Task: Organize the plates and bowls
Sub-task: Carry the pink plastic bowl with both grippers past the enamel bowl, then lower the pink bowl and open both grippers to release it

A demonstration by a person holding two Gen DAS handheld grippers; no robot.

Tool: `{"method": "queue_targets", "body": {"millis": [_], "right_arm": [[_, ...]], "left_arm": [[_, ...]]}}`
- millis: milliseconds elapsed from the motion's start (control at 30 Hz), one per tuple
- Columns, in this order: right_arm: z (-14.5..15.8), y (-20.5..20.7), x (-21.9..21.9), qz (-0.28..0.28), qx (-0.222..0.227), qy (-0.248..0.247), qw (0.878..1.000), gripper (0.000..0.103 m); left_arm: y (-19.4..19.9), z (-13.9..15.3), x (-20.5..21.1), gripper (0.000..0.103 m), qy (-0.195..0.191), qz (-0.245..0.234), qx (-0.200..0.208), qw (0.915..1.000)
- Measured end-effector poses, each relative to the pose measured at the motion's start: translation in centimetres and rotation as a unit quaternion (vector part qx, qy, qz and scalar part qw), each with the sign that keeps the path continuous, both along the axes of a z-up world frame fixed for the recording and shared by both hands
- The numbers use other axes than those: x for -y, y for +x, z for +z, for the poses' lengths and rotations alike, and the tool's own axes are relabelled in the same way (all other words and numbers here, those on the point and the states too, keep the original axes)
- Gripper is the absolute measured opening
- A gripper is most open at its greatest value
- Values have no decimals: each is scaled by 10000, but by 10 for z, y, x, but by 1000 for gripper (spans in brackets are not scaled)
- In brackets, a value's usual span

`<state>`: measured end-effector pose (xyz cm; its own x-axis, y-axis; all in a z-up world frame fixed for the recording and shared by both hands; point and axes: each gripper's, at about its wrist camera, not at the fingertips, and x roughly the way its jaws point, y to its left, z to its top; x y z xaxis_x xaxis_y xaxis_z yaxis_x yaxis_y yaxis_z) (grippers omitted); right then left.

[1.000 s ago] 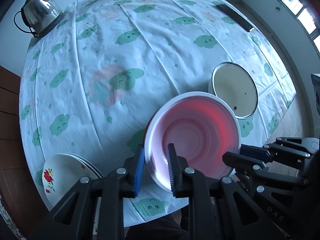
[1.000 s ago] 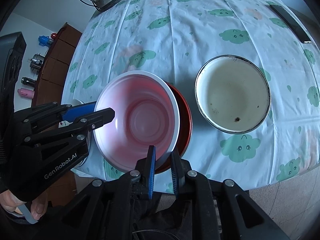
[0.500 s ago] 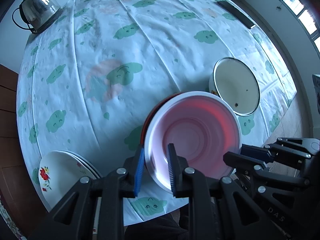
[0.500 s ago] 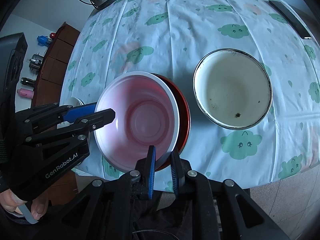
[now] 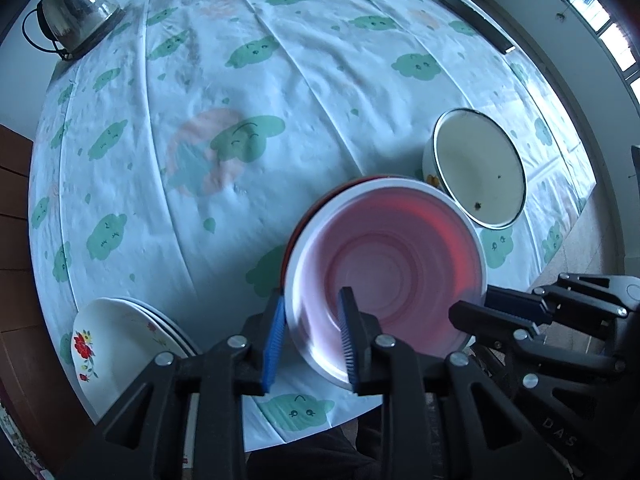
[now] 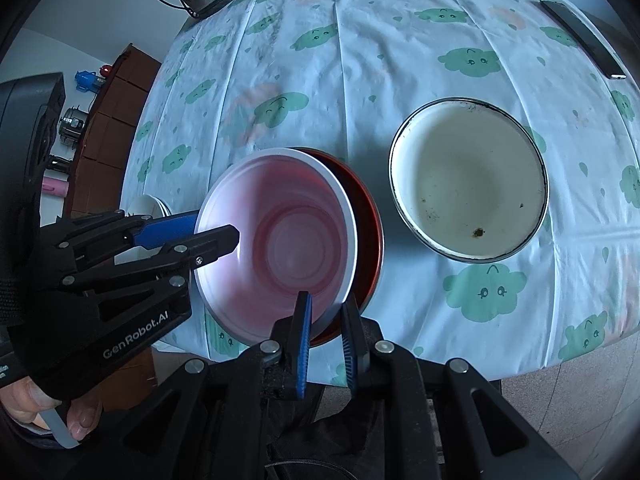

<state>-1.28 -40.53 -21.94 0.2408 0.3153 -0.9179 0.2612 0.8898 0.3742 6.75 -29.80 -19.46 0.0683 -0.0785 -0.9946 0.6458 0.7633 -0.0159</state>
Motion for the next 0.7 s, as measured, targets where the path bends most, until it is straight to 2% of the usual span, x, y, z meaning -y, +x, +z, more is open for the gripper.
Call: {"method": "queue_targets", "body": {"millis": [433, 500, 700], "right_arm": [[-1, 0, 2, -53, 17, 69, 10000, 16], [-1, -1, 3, -81, 26, 75, 9999, 16], [-1, -3, 6, -165, 80, 96, 9998, 16]], "left_arm": [[1, -1, 0, 25, -48, 23, -22, 10000], [1, 0, 0, 32, -92, 30, -43, 9999], [-2, 0, 1, 37, -121, -11, -52, 9999]]}}
